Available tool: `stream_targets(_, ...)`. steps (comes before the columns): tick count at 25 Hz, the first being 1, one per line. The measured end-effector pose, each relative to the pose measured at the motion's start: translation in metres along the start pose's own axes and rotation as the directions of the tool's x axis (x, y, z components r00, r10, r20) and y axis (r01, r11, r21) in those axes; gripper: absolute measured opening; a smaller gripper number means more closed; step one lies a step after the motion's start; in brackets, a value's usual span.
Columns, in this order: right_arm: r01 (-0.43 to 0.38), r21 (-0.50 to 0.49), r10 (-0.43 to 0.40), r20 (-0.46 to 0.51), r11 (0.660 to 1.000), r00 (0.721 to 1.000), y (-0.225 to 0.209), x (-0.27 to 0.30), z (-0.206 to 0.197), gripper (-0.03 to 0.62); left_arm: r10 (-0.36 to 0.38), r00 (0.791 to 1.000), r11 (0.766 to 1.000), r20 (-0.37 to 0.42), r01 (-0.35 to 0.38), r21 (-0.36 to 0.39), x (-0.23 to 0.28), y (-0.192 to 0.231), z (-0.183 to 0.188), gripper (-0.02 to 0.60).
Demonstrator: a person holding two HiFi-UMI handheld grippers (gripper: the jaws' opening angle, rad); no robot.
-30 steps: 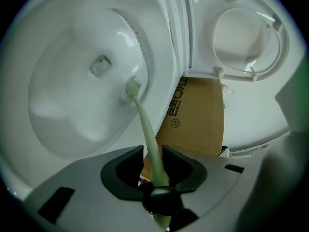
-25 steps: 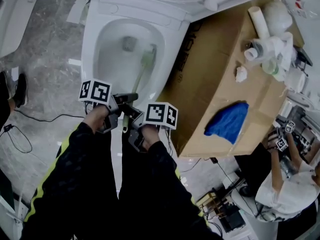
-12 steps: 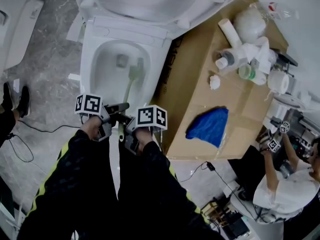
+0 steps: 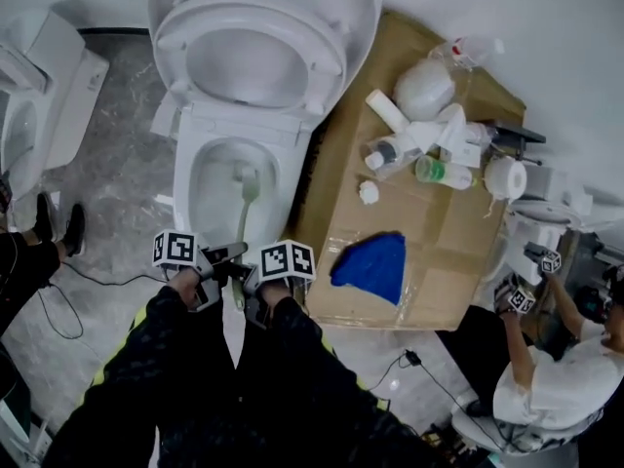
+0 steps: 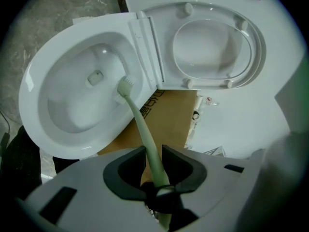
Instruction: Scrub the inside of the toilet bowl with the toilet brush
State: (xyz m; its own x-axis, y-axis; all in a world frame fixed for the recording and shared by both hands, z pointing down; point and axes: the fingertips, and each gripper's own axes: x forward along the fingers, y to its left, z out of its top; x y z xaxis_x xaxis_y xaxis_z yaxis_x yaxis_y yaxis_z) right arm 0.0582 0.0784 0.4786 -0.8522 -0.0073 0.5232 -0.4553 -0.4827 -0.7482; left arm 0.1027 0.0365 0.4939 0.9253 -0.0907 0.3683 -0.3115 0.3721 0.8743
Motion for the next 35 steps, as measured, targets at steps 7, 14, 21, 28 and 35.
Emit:
stream_targets(7, -0.048, -0.07, 0.046, -0.037, 0.996, 0.998, 0.037, -0.034, -0.02, 0.055, 0.022, 0.998, 1.0, 0.066, -0.022, 0.005, -0.018, -0.048, -0.017, 0.109)
stream_targets(14, -0.08, -0.155, 0.071, -0.061, 0.985, 0.996, 0.059, -0.061, -0.048, 0.055, -0.005, 0.993, 0.999, 0.122, 0.0, 0.044, -0.029, -0.084, -0.043, 0.109)
stream_targets(21, -0.086, -0.2, 0.075, -0.059, 0.976, 0.995, 0.069, -0.077, -0.09, 0.055, -0.045, 0.991, 0.998, 0.129, 0.038, 0.059, -0.047, -0.101, -0.082, 0.109)
stream_targets(28, -0.078, -0.243, 0.074, -0.024, 0.967, 0.997, 0.08, -0.077, -0.128, 0.057, -0.097, 0.988, 0.988, 0.117, 0.082, 0.132, -0.07, -0.112, -0.112, 0.109)
stream_targets(35, -0.084, -0.294, 0.086, -0.006, 0.952, 0.996, 0.093, -0.074, -0.18, 0.057, -0.156, 0.983, 0.978, 0.098, 0.139, 0.158, -0.104, -0.12, -0.155, 0.109)
